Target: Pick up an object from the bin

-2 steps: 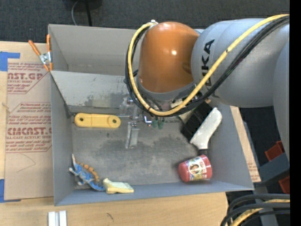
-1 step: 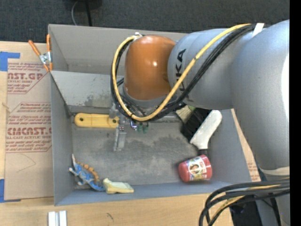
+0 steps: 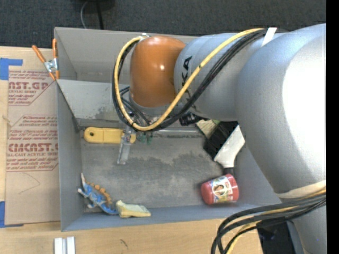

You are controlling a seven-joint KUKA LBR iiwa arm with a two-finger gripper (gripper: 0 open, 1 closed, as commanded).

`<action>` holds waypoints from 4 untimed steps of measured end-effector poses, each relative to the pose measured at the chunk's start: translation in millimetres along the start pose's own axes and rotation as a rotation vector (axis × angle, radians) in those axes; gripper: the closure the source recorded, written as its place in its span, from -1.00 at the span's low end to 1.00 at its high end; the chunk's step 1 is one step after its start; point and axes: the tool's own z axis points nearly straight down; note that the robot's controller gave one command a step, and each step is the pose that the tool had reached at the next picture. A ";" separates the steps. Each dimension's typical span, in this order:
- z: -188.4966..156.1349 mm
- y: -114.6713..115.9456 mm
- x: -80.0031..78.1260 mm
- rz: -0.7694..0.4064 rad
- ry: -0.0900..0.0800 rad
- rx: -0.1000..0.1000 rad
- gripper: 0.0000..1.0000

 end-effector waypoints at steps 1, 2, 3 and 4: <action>32.2 23.1 5.5 0.015 -0.003 -0.002 -1.00; 82.1 11.7 2.4 0.123 -0.003 -0.001 -1.00; 78.3 4.7 -4.4 0.108 -0.008 -0.003 1.00; 78.3 4.7 -4.4 0.108 -0.008 -0.004 1.00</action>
Offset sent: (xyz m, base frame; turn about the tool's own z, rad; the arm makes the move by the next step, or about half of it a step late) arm -0.0004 0.0110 -0.0793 0.1236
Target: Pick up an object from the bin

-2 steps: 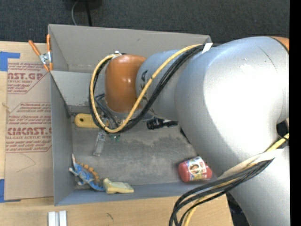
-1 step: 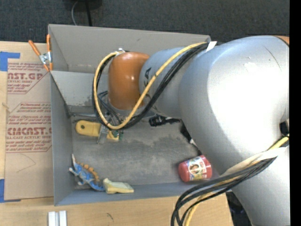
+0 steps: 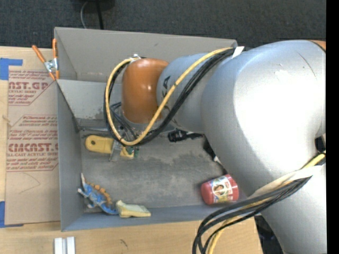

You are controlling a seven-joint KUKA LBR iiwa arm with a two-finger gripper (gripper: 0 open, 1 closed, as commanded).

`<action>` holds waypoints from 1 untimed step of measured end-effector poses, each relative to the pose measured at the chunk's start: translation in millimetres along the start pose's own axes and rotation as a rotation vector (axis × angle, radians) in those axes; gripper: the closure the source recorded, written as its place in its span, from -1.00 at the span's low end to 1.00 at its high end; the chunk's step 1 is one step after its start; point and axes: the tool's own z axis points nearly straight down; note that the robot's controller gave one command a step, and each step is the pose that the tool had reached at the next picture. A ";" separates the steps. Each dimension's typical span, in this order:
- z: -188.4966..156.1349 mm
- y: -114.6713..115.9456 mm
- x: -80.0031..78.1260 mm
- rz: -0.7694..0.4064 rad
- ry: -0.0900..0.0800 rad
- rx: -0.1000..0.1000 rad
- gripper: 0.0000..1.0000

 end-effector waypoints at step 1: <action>-3.2 -0.4 1.0 0.000 0.004 0.002 1.00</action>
Offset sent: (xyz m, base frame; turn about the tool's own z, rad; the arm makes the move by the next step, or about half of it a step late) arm 0.0000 0.0001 0.0914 0.0000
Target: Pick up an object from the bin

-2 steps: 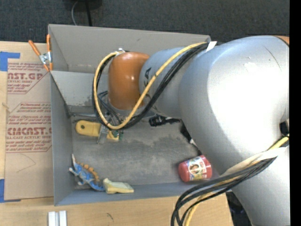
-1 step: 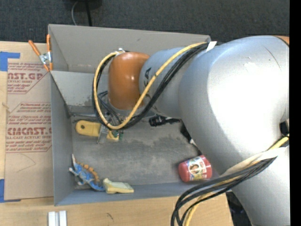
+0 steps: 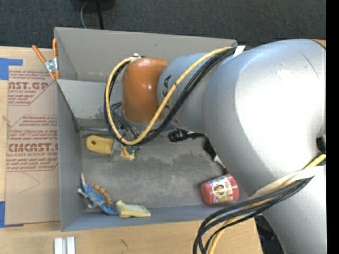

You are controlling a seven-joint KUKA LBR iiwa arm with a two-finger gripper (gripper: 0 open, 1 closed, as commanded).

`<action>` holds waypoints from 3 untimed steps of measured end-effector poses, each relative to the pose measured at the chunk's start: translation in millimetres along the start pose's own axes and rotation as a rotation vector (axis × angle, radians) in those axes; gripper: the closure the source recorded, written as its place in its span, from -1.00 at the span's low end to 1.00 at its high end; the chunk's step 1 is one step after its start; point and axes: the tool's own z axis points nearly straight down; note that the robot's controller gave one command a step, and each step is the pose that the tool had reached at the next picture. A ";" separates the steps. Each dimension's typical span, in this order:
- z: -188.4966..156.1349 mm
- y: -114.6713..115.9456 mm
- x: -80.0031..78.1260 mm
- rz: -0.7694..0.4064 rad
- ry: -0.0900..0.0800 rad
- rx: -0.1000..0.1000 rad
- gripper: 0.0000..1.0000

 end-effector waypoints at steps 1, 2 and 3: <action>-11.8 -0.5 1.6 0.000 0.006 0.003 1.00; -33.4 -0.6 2.0 0.000 0.007 0.003 1.00; -52.6 0.5 0.0 0.000 0.000 -0.001 1.00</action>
Offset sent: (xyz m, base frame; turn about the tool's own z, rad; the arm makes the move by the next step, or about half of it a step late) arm 0.0002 -0.0001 0.0033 0.0000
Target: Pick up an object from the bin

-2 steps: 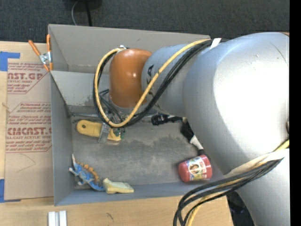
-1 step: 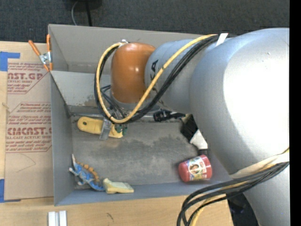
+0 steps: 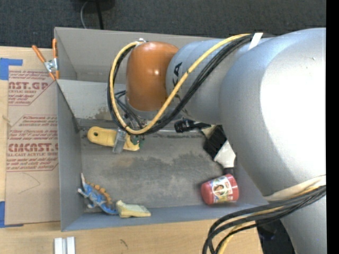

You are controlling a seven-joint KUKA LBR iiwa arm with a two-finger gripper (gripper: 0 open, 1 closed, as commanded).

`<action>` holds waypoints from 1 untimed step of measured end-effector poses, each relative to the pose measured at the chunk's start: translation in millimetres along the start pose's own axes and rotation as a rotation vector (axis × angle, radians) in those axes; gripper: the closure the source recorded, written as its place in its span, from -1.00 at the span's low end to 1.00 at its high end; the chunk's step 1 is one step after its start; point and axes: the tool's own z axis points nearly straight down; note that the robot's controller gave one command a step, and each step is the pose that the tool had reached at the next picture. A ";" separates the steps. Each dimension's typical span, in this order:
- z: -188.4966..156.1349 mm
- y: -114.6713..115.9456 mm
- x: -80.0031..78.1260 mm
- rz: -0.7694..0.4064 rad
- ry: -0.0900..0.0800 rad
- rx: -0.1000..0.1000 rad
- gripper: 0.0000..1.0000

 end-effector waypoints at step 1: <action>-9.1 0.5 -0.8 0.000 -0.004 -0.002 1.00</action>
Offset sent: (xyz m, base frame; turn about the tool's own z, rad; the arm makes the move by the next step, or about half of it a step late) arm 0.0002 0.0000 0.0013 0.0000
